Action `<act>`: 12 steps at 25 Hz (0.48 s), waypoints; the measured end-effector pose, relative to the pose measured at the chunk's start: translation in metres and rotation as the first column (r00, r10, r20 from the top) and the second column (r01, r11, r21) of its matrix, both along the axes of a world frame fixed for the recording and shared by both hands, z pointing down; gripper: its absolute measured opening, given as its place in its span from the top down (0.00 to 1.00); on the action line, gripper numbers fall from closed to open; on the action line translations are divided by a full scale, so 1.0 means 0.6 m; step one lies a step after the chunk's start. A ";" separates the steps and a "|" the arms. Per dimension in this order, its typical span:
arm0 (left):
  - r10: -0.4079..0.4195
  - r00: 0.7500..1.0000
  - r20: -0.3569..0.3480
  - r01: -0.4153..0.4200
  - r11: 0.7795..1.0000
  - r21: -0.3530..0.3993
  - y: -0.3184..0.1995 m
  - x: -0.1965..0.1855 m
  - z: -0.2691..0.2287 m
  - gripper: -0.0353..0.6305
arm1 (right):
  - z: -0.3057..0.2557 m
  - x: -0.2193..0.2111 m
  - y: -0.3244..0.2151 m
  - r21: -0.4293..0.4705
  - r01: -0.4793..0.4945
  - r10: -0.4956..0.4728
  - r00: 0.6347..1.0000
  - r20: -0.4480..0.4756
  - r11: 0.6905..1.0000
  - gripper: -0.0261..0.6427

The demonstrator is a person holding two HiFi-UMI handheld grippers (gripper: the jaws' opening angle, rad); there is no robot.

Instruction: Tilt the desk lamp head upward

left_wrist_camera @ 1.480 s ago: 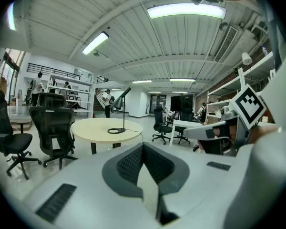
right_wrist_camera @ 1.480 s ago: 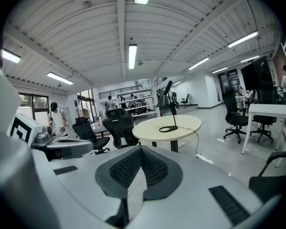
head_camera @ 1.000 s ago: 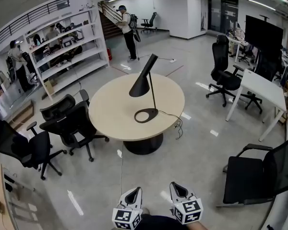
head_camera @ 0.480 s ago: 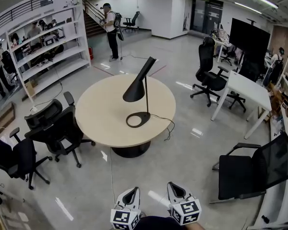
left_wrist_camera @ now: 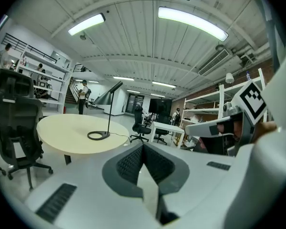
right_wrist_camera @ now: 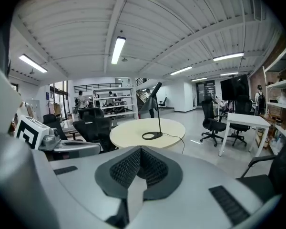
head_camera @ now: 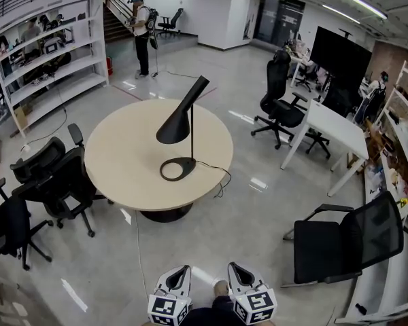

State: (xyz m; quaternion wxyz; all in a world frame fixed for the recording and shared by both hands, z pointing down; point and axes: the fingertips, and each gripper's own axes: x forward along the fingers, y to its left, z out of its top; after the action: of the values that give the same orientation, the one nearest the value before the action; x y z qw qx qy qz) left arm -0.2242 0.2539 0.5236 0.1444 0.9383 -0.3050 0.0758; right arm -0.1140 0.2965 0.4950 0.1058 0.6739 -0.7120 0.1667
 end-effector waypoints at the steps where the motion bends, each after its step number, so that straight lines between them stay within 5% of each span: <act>1: 0.018 1.000 0.008 -0.018 1.000 -0.002 -0.007 0.012 0.004 0.88 | 0.004 0.009 -0.009 -0.001 0.001 -0.001 1.000 0.003 1.000 0.95; 7: 0.126 0.983 0.134 -0.131 0.991 0.028 -0.061 0.095 0.009 0.88 | 0.010 0.082 -0.096 0.026 0.070 -0.070 0.997 0.024 0.997 0.95; 12: 0.025 0.989 0.145 -0.031 0.999 0.039 -0.134 0.189 -0.012 0.88 | -0.013 0.180 -0.188 0.069 0.154 -0.155 0.988 0.011 0.986 0.95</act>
State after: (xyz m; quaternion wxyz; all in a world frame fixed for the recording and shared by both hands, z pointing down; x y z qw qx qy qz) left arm -0.1107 0.1738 0.5162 0.1017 0.9372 -0.3031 0.1394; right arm -0.0057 0.1839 0.4871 0.0896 0.6185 -0.7682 0.1392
